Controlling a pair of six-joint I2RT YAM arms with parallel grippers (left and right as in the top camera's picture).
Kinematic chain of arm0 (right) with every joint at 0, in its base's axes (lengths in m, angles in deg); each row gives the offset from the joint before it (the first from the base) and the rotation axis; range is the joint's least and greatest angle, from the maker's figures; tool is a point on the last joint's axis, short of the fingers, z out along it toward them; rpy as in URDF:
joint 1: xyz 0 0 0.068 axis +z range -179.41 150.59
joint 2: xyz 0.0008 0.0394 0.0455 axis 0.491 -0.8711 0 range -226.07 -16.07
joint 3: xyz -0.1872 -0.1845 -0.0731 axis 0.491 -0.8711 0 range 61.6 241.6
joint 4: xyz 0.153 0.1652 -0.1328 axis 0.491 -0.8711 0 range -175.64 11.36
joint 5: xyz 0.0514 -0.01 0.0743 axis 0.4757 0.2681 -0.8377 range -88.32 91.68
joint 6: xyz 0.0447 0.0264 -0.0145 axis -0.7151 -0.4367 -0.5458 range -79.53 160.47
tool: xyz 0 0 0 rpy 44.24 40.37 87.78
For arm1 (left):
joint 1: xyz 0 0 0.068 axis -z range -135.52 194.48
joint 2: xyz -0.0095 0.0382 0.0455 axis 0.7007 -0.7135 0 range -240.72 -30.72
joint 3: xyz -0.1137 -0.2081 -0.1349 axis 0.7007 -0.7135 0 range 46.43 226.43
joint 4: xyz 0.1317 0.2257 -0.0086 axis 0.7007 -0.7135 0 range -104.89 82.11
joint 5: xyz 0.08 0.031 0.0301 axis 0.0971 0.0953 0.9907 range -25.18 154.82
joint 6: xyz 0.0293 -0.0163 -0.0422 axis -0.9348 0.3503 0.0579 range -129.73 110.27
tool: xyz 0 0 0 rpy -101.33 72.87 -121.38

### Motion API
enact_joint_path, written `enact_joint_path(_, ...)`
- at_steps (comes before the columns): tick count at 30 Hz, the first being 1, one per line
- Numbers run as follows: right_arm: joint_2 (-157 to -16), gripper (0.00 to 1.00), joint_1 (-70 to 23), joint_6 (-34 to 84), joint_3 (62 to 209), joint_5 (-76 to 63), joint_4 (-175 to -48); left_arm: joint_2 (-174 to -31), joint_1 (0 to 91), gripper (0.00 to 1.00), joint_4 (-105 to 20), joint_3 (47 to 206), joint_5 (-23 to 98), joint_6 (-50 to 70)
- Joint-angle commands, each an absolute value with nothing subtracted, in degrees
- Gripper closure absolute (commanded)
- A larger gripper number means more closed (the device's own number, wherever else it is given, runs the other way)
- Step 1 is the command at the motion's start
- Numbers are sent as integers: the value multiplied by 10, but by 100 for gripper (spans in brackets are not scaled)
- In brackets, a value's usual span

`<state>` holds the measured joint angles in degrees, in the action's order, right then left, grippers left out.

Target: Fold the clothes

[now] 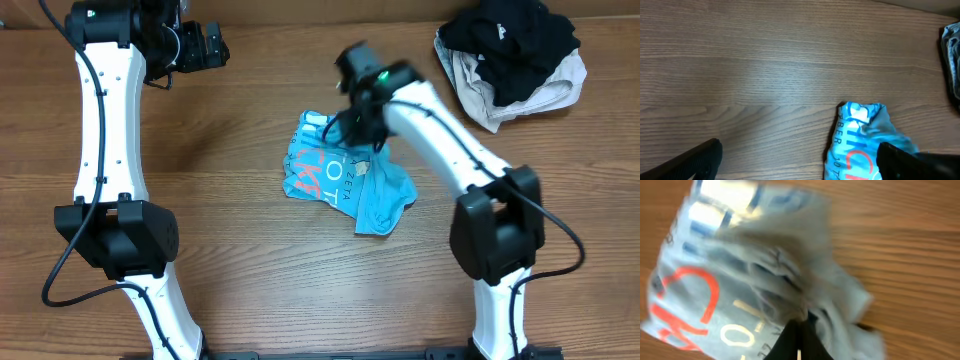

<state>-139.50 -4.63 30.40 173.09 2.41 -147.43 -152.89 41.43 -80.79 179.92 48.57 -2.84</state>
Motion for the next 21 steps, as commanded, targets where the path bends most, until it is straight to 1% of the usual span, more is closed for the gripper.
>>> enact_joint_path(1, -1366, 96, -96, 254, 1791, 18, -1505, -1523, 415, 0, -809, 1796, 489, -45)
enact_joint_path(4, -1366, 96, -149, 254, 1797, -11, -1532, -1523, 415, 0, -809, 1796, 489, -46)
enact_joint_path(9, -1366, 94, -206, 249, 1759, -46, -1544, -1523, 415, 0, -809, 1796, 489, -47)
enact_joint_path(14, -1366, 94, -241, 239, 1700, -64, -1560, -1523, 415, 0, -810, 1796, 489, -55)
enact_joint_path(17, -1366, 94, -247, 239, 1665, -90, -1572, -1523, 415, 0, -810, 1796, 489, -55)
enact_joint_path(18, -1366, 91, -247, 239, 1659, -95, -1576, -1523, 415, 0, -809, 1796, 489, -55)
enact_joint_path(19, -1366, 82, -247, 240, 1657, -99, -1581, -1523, 415, 0, -809, 1796, 489, -55)
enact_joint_path(20, -1366, 70, -247, 240, 1656, -104, -1585, -1523, 415, 0, -809, 1796, 489, -55)
enact_joint_path(21, -1366, 54, -247, 243, 1655, -110, -1586, -1523, 415, 0, -809, 1796, 489, -58)
